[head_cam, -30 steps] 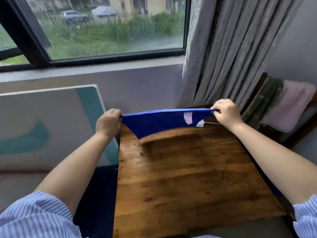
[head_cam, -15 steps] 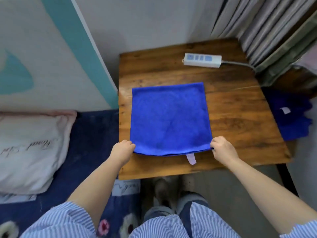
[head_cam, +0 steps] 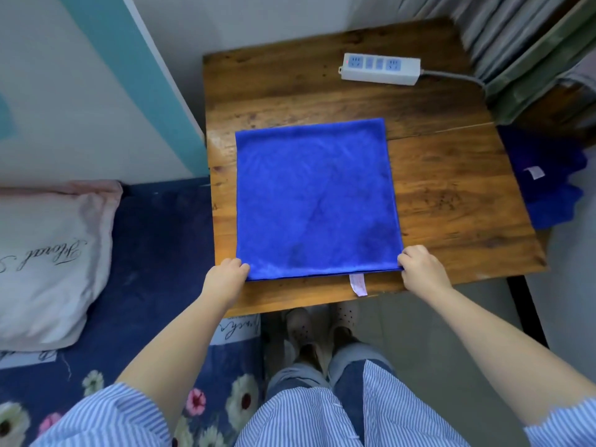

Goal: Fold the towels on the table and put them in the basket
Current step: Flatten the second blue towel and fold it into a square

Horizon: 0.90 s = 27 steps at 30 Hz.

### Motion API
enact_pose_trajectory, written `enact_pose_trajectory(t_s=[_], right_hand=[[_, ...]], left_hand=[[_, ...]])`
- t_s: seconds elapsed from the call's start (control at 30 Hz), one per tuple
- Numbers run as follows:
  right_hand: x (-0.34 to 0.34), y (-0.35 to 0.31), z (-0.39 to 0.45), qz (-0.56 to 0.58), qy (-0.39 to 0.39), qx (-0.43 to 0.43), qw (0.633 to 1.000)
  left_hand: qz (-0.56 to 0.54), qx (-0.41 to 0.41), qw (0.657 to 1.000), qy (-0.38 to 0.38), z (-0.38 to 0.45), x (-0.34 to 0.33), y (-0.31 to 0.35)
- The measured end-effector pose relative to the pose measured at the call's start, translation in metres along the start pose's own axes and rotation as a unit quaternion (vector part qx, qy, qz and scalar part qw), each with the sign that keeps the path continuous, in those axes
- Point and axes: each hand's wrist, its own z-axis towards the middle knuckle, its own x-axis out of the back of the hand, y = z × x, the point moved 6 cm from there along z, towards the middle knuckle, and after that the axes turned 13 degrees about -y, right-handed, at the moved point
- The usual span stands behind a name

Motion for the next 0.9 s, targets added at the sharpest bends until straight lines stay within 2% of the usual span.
enact_pose_trajectory(t_s=[0.2,0.33,0.5,0.57,0.63,0.77,0.8,0.9], right_hand=[[-0.012,-0.005,-0.004,-0.036,-0.033,-0.006,0.999],[-0.012,-0.007,-0.006,-0.041,-0.026,-0.013,0.999],[-0.011,-0.012,-0.006,-0.054,-0.016,0.002,0.998],[-0.007,-0.012,-0.005,-0.026,-0.004,0.017,0.999],[-0.001,-0.009,-0.002,0.073,-0.011,0.013,0.997],[0.017,-0.006,0.000,0.261,-0.031,-0.027,0.965],[0.025,-0.006,0.001,0.289,-0.037,-0.033,0.956],[0.045,-0.002,0.002,0.335,-0.049,-0.039,0.940]], left_hand=[[-0.019,-0.006,1.000,0.007,0.000,-0.011,0.001],[-0.030,-0.015,0.999,0.014,0.000,-0.019,0.000],[-0.061,-0.020,0.996,0.060,0.003,-0.024,0.000],[-0.079,-0.033,0.993,0.080,0.007,-0.024,0.000],[-0.155,-0.039,0.980,0.117,0.009,-0.022,-0.006],[-0.367,-0.042,0.914,0.168,0.006,-0.007,-0.023],[-0.427,-0.042,0.885,0.182,0.004,-0.001,-0.030],[-0.619,-0.047,0.763,0.183,-0.002,0.013,-0.051]])
